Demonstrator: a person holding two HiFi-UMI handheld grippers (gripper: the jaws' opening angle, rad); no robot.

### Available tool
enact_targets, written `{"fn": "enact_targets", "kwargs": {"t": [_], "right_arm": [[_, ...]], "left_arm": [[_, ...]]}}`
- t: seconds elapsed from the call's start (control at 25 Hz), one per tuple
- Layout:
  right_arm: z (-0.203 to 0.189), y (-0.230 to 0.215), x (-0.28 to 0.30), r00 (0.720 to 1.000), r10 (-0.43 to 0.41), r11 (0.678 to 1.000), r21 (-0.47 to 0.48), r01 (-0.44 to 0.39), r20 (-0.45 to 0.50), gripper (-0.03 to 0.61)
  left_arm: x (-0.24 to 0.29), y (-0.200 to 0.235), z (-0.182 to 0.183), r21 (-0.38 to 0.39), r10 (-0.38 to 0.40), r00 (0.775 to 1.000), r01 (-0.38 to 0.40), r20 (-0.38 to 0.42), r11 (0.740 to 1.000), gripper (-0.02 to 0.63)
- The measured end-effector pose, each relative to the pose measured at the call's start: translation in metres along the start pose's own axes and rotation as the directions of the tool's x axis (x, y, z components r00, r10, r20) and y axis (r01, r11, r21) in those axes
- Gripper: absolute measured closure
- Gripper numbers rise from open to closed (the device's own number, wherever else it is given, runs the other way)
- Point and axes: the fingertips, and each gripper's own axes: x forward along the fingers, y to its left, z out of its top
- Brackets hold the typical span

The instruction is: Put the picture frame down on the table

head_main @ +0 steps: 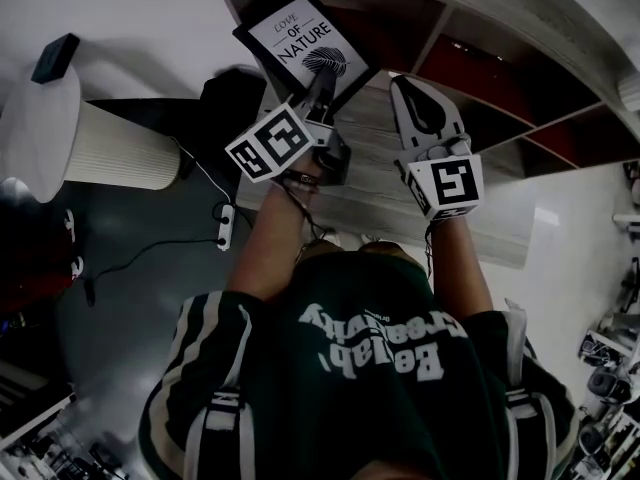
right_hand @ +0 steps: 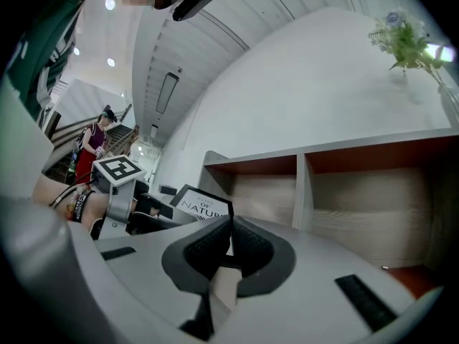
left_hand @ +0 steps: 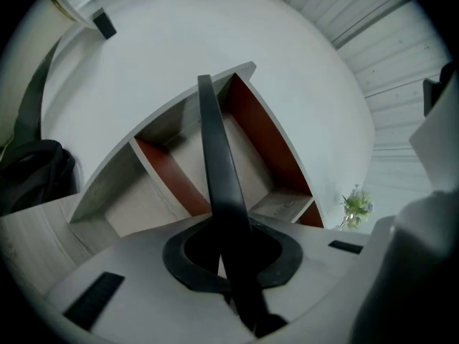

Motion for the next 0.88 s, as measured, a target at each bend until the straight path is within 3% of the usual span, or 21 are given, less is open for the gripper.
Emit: {"fn": "enact_targets", "kwargs": {"t": [0.52,0.88], "right_arm": [[-0.015,-0.031,0.007,0.999,0.050,0.998,0.030,-0.050,-0.006,0.541],[-0.021,-0.039,0.007,0.998,0.058,0.998,0.031,-0.057,-0.020,0.541]], "left_arm": [[0.041,0.027,-0.023,-0.204,0.068,0.997,-0.073,-0.034,0.976,0.567],[0.064,0.034,-0.030,-0.235,0.084,0.994,-0.097,-0.064,0.967,0.535]]}}
